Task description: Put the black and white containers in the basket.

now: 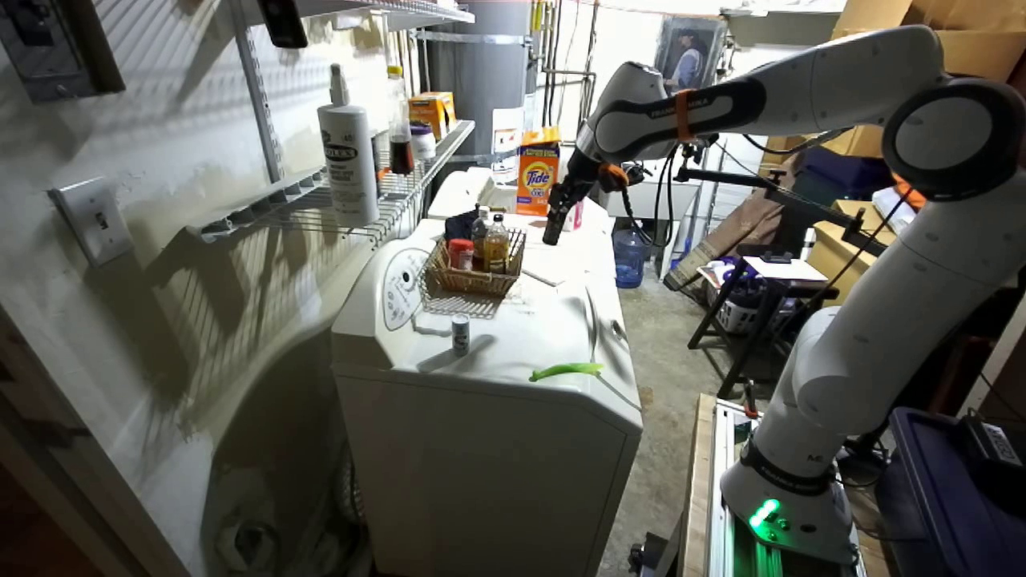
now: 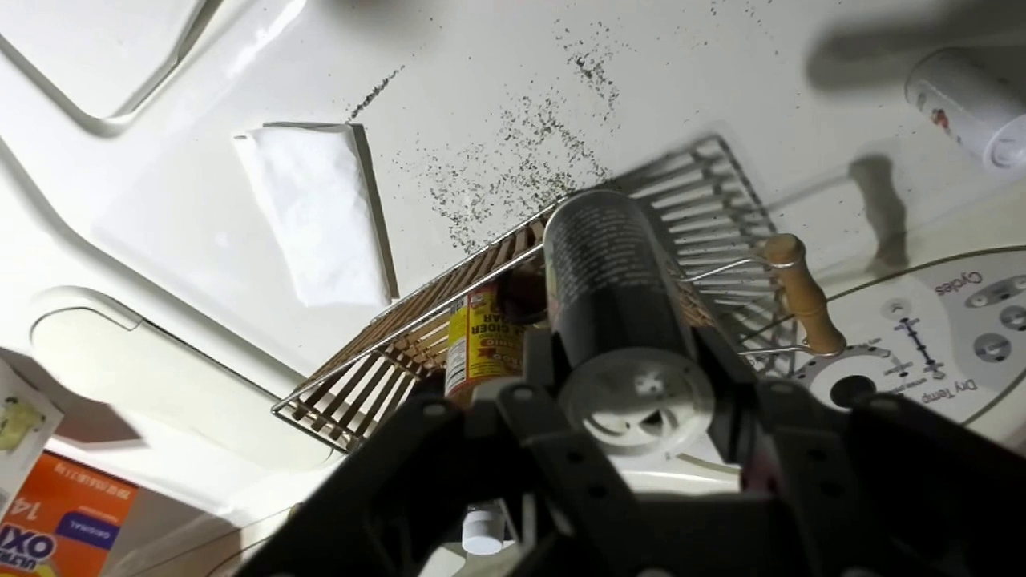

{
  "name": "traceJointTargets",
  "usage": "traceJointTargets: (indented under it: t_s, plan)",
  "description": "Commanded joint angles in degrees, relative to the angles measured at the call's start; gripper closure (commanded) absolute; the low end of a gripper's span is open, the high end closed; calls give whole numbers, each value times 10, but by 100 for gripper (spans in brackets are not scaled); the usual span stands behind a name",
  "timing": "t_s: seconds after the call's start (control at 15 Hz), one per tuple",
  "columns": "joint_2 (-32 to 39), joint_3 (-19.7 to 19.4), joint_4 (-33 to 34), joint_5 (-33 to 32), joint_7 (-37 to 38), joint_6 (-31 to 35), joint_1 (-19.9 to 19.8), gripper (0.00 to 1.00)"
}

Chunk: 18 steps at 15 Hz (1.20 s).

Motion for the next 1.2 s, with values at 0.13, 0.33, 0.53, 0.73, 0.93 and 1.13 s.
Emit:
traceJointTargets:
  t_s: [0.13,0.33,0.53,0.73,0.93,1.13]
  plan:
    - [106,-32,110,43,-29,33,-27,80]
    - [180,-43,188,111,-76,31,-46,80]
    - [253,-26,272,184,-118,13,-82,80]
    - [323,3,355,222,-156,-4,-126,80]
    - [383,32,432,226,-169,-34,-171,80]
    - [432,69,495,241,-187,-75,-213,80]
